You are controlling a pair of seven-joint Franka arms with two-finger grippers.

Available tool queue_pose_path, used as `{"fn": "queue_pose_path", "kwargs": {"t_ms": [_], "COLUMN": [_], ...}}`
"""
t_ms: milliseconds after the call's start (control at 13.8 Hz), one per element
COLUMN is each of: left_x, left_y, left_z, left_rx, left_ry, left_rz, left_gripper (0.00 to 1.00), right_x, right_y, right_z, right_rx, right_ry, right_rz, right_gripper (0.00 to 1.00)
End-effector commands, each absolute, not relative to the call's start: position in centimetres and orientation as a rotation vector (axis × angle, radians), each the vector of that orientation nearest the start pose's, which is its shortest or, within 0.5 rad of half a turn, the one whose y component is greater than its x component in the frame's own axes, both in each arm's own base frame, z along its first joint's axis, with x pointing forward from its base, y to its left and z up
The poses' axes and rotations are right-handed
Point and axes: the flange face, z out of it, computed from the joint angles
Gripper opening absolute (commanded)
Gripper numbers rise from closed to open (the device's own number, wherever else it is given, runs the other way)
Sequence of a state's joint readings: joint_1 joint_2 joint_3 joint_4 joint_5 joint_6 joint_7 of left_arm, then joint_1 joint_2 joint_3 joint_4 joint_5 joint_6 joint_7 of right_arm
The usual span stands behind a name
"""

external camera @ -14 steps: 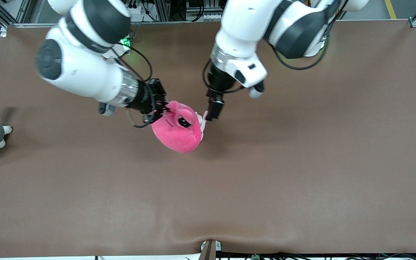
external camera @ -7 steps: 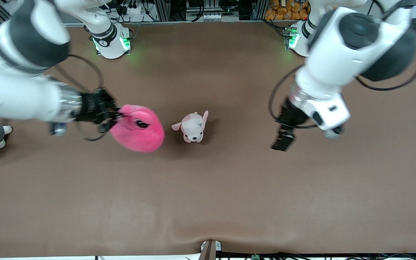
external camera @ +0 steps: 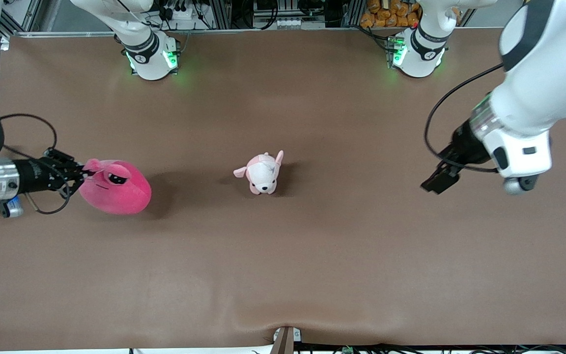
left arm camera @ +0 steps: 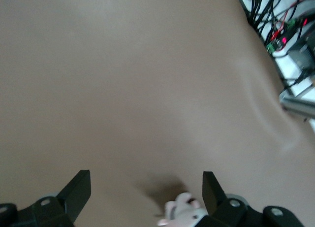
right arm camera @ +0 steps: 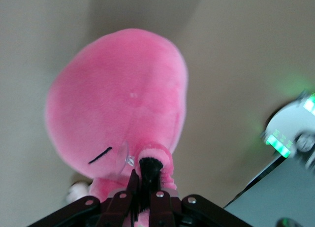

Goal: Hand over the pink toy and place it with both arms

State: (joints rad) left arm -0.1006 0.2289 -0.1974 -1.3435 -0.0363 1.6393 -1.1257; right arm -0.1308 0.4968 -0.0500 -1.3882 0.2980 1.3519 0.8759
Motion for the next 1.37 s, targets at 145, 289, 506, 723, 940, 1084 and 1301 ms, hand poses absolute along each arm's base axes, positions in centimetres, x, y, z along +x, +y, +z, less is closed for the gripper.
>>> {"fn": "queue_pose_path", "kwargs": {"t_ms": [145, 289, 506, 723, 940, 1084, 1301], "left_x": [55.1, 54.8, 54.8, 54.7, 54.4, 54.5, 55.1], "left_y": [-9.5, -6.7, -4.3, -2.4, -0.6, -0.4, -0.7], "left_z": [61.9, 61.6, 61.3, 61.7, 62.9, 63.1, 62.8], "left_rx": [-3.108, -3.143, -3.150, -3.096, -3.100, -3.100, -3.103], "left_ry": [-0.825, -0.522, -0.131, 0.142, 0.153, 0.146, 0.099], "left_rz": [-0.001, 0.068, 0.102, 0.107, 0.111, 0.109, 0.115], "left_gripper": [1.00, 1.00, 1.00, 1.00, 1.00, 1.00, 1.00], "right_x": [63.5, 63.4, 63.4, 63.7, 64.9, 66.1, 66.1], "right_y": [-11.3, -12.0, -12.9, -12.5, -10.2, -8.1, -4.6], "right_z": [33.4, 32.0, 31.3, 32.3, 37.3, 41.9, 49.0], "right_rx": [-2.600, -2.637, -2.692, -2.711, -2.755, -2.806, -2.863], "right_ry": [1.317, 1.216, 1.217, 1.193, 1.119, 1.066, 0.995], "right_rz": [0.987, 1.001, 0.989, 0.970, 0.912, 0.790, 0.604], "right_gripper": [0.00, 0.00, 0.00, 1.00, 1.00, 1.00, 1.00]}}
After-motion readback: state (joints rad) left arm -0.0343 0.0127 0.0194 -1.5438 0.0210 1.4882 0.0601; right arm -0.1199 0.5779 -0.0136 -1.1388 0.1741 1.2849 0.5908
